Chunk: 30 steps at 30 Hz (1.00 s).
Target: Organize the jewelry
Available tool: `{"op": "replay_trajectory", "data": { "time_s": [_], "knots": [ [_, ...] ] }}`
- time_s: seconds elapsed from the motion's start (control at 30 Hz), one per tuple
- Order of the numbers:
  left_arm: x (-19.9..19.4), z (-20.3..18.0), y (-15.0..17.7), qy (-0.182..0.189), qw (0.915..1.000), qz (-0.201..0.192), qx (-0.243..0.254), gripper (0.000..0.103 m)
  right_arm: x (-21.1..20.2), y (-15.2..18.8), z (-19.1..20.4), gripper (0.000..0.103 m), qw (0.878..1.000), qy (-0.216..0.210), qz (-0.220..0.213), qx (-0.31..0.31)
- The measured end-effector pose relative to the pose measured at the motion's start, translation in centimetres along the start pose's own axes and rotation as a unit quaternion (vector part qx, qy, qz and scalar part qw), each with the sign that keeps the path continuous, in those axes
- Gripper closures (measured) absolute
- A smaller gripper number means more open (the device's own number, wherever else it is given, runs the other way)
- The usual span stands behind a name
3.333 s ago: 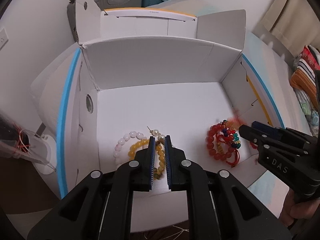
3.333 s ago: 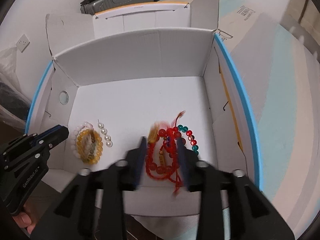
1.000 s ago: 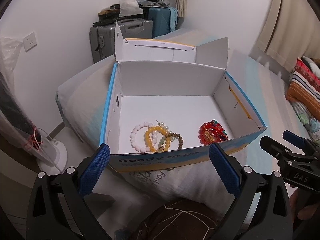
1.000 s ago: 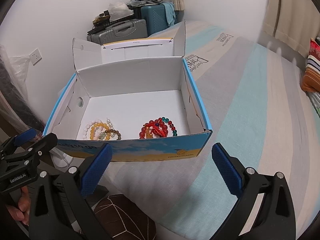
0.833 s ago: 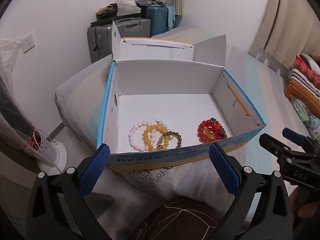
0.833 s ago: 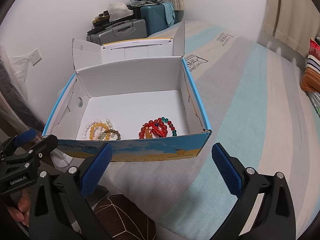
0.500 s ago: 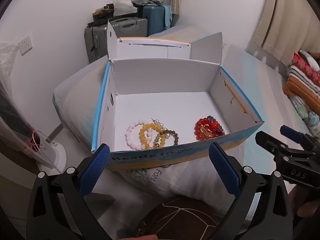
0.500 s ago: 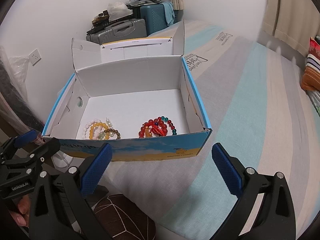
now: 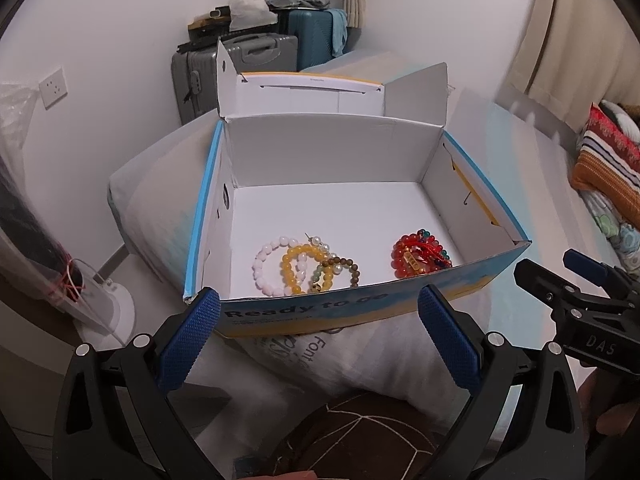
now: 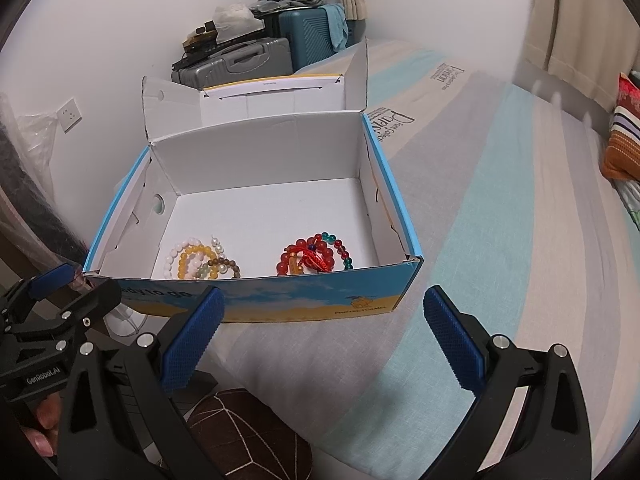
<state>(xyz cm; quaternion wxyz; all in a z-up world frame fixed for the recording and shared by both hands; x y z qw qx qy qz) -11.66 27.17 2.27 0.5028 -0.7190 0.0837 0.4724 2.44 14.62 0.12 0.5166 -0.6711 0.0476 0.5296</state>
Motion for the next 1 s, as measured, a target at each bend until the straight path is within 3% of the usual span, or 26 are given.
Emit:
{"op": "replay_trajectory", "data": {
  "time_s": [0.53, 0.7, 0.83, 1.0],
  "knots": [
    [0.26, -0.14, -0.11, -0.022, 0.9997, 0.006, 0.006, 0.006, 0.03, -0.04, -0.34, 0.007, 1.000, 0.003, -0.002, 0.006],
    [-0.12, -0.71, 0.08, -0.042, 0.9986, -0.015, 0.029, 0.006, 0.07, -0.05, -0.33, 0.007, 1.000, 0.003, -0.002, 0.008],
    [0.34, -0.53, 0.02, -0.022, 0.9997, 0.008, 0.005, 0.006, 0.10, 0.02, -0.41, 0.007, 1.000, 0.003, -0.001, 0.008],
    [0.26, -0.67, 0.07, -0.032, 0.9994, 0.001, 0.017, 0.006, 0.11, 0.00, -0.44, 0.007, 1.000, 0.004, 0.000, 0.009]
  ]
}}
Point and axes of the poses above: each gripper's, at about its wrist camera, not at the fingertips, and x roughly the way its jaws point, z to its left, y to its underside, the point moved 1 cm from there along x, roughly the way its jaws point, and after that the axes turned 3 degrees about x, right-handed, at the moved point
